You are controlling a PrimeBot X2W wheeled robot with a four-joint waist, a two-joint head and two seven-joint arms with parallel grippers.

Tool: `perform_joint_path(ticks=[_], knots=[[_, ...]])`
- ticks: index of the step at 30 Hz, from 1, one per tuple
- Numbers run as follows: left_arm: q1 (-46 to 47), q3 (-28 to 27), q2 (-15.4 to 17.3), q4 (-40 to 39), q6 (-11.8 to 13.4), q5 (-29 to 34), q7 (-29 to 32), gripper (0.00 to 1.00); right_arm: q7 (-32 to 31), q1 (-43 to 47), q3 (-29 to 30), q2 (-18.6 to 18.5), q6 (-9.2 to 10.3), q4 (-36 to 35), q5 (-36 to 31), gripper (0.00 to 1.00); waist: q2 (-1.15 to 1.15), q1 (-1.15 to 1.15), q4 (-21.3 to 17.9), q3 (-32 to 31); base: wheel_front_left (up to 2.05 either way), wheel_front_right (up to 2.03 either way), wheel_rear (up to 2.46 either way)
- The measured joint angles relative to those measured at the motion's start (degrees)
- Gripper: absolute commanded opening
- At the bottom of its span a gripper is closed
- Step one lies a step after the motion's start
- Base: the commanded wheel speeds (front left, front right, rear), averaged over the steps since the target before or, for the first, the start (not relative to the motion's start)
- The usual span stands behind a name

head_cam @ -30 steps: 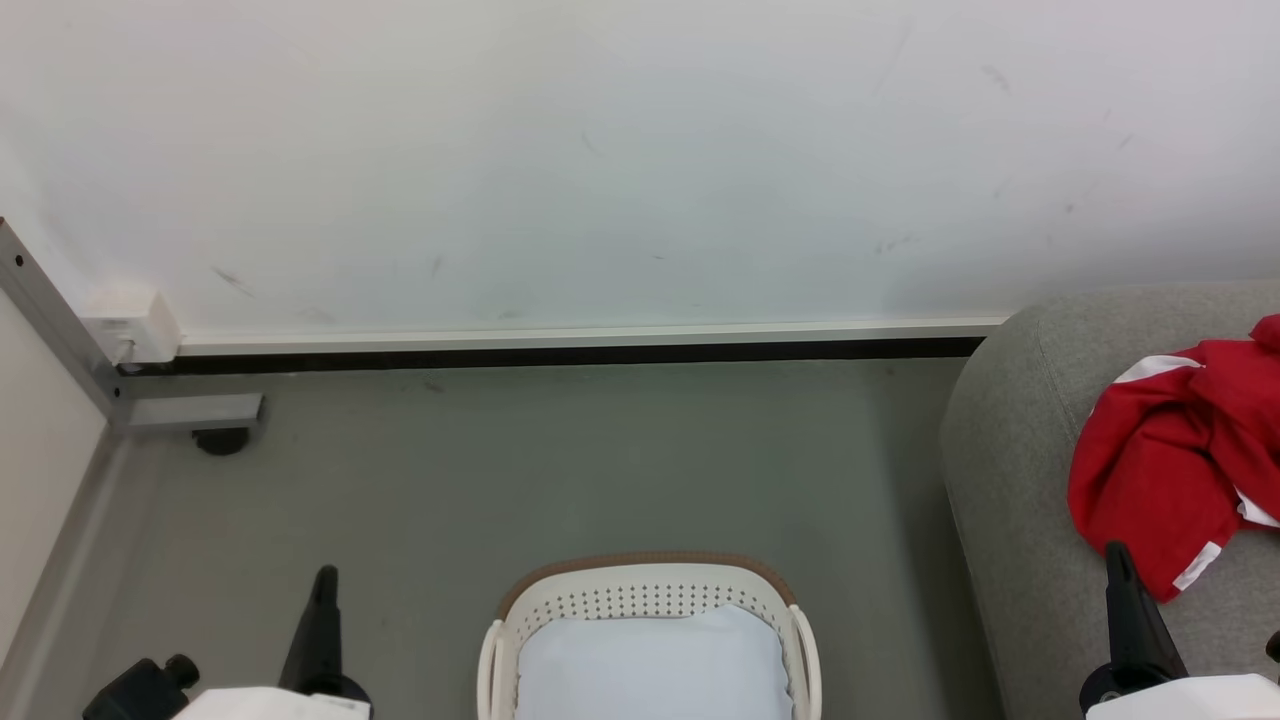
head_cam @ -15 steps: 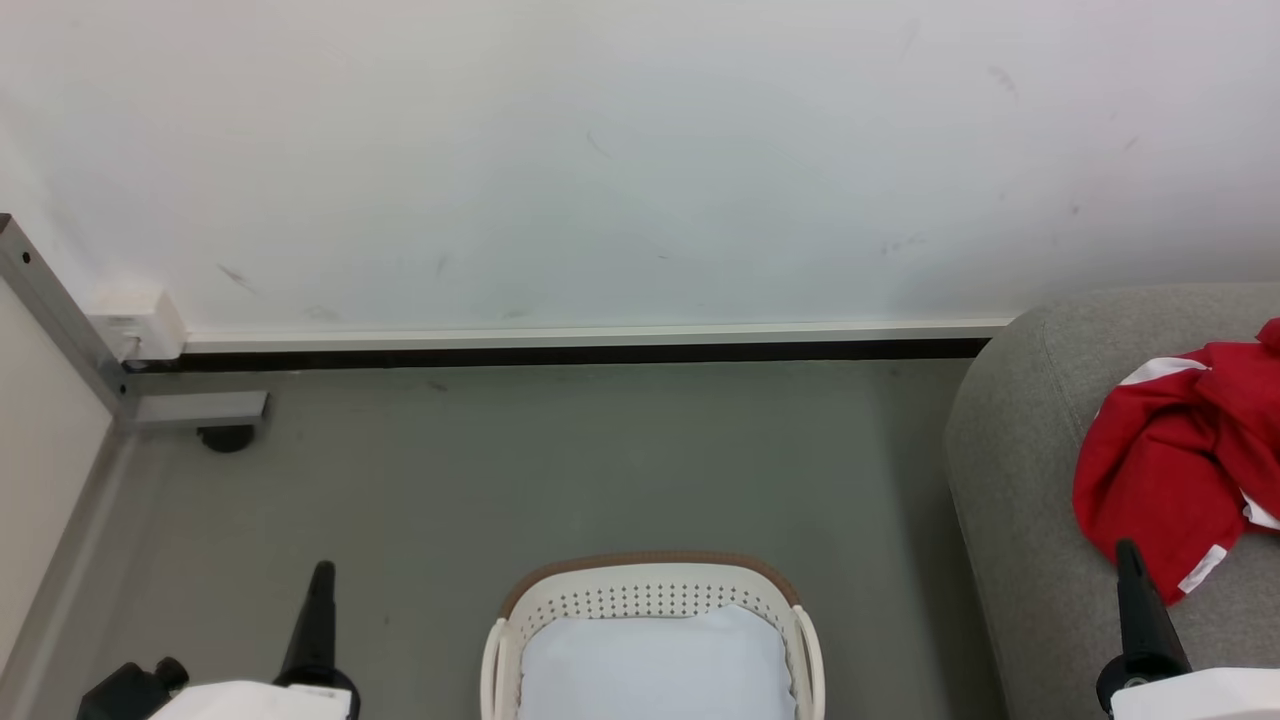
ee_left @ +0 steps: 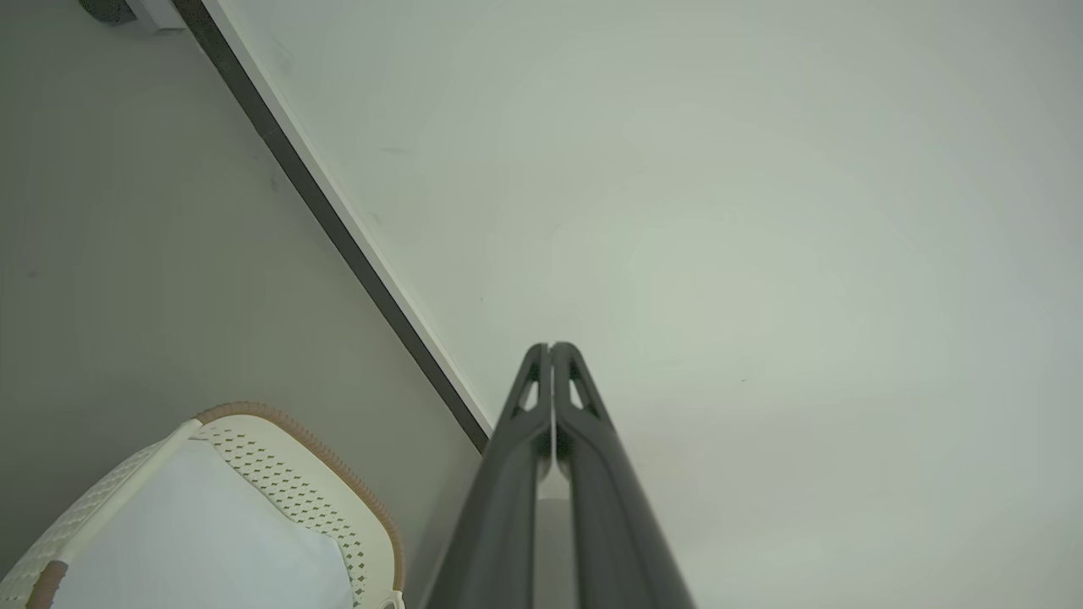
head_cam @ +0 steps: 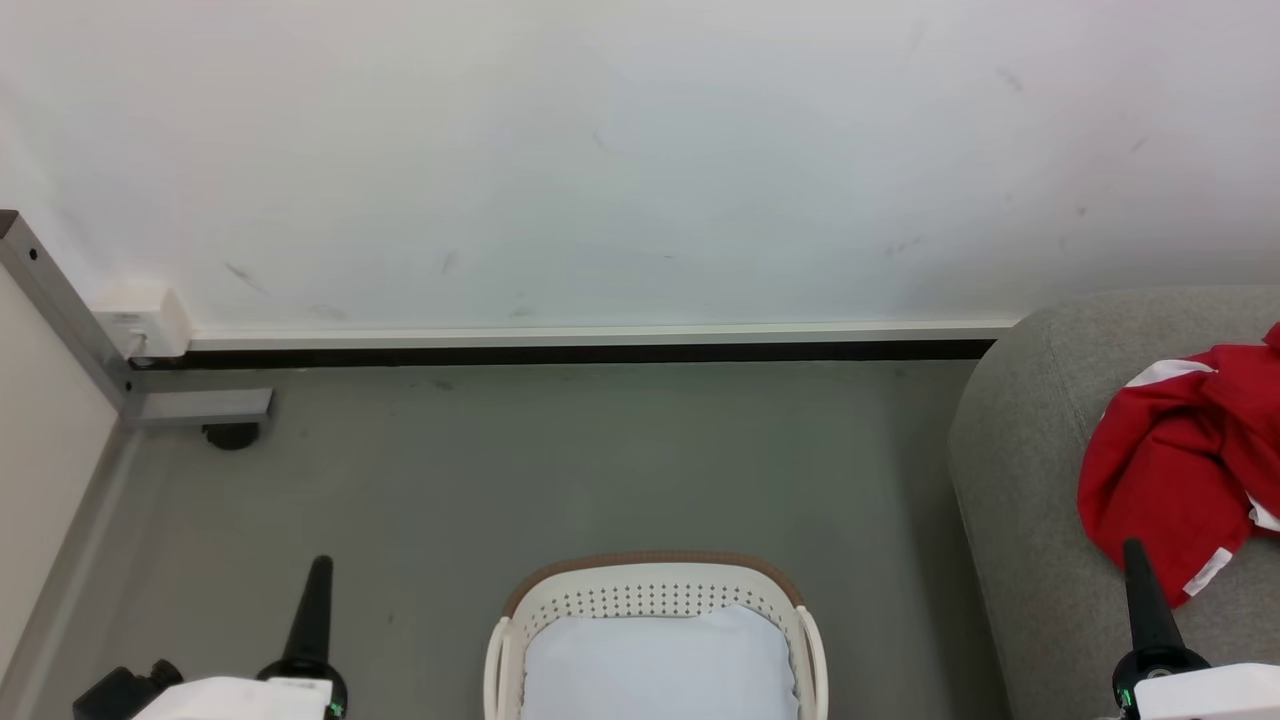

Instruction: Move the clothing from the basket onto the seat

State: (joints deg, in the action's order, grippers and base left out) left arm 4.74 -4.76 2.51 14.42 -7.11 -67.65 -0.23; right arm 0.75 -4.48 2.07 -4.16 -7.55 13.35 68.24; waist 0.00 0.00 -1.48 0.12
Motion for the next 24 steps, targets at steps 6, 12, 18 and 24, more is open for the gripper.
perform_joint_path(ticks=[6,12,18,24], knots=[[0.10,-0.21,0.01,-0.01,0.00,-2.94,0.85,0.00,-0.80,-0.10,0.45,0.13,0.00,0.07,3.18,0.00,0.00,0.00,0.16,0.01,0.00,0.00,0.00],[0.20,-0.40,0.02,-0.03,-0.01,-6.09,1.74,0.00,-1.77,-0.19,0.94,0.25,0.00,0.19,6.14,0.00,0.00,0.00,0.32,0.01,0.00,0.00,0.00],[0.43,-0.59,0.02,-0.08,-0.01,-9.13,2.55,0.00,-2.53,-0.42,1.44,0.33,0.00,0.23,8.99,0.00,0.00,0.00,0.47,0.02,0.00,0.00,0.00],[0.58,-0.77,0.04,-0.10,-0.02,-11.85,3.24,0.00,-3.24,-0.69,1.86,0.43,0.00,0.27,11.50,0.00,0.00,0.00,0.63,0.03,0.00,0.00,0.00]])
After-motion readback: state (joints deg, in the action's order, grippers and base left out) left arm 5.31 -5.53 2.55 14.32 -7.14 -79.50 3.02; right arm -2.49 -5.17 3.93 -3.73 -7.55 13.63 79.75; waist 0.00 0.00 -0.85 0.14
